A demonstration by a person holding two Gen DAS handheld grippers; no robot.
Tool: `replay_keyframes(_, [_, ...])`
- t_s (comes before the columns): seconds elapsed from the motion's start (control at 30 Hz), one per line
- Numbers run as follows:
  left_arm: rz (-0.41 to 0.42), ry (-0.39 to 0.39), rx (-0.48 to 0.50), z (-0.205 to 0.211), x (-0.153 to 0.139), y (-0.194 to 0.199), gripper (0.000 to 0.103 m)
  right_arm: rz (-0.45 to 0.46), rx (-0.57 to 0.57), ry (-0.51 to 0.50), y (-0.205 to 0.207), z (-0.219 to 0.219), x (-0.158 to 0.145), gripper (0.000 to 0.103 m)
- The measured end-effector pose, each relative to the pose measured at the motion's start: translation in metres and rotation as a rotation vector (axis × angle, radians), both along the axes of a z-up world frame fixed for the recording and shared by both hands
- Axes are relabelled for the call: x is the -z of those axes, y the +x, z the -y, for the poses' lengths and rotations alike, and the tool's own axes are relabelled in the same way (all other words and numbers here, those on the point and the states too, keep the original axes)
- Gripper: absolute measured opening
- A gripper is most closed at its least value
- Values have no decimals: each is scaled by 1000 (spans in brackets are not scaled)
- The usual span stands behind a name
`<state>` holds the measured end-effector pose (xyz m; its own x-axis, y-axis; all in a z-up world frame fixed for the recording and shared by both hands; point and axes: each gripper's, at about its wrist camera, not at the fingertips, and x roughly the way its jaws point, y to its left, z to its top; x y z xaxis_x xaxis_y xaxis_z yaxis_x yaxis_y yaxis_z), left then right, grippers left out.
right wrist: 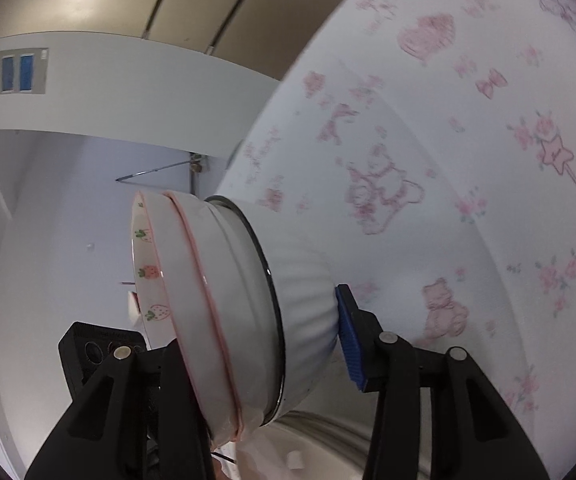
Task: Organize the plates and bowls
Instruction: 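Lift the pink bowl stack with both grippers and carry it over the plates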
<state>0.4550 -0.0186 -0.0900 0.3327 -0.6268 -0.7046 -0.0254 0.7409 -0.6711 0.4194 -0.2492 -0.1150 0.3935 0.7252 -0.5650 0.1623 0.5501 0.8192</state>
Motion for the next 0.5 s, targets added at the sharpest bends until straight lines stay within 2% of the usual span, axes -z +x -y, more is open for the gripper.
replay_keyframes(0.33, [105, 44, 6, -4, -66, -32, 52, 73, -13, 19, -21, -4, -51, 43])
replay_keyframes(0.5, [145, 37, -8, -8, -110, -59, 52, 128, -7, 19, -44, -13, -92, 43])
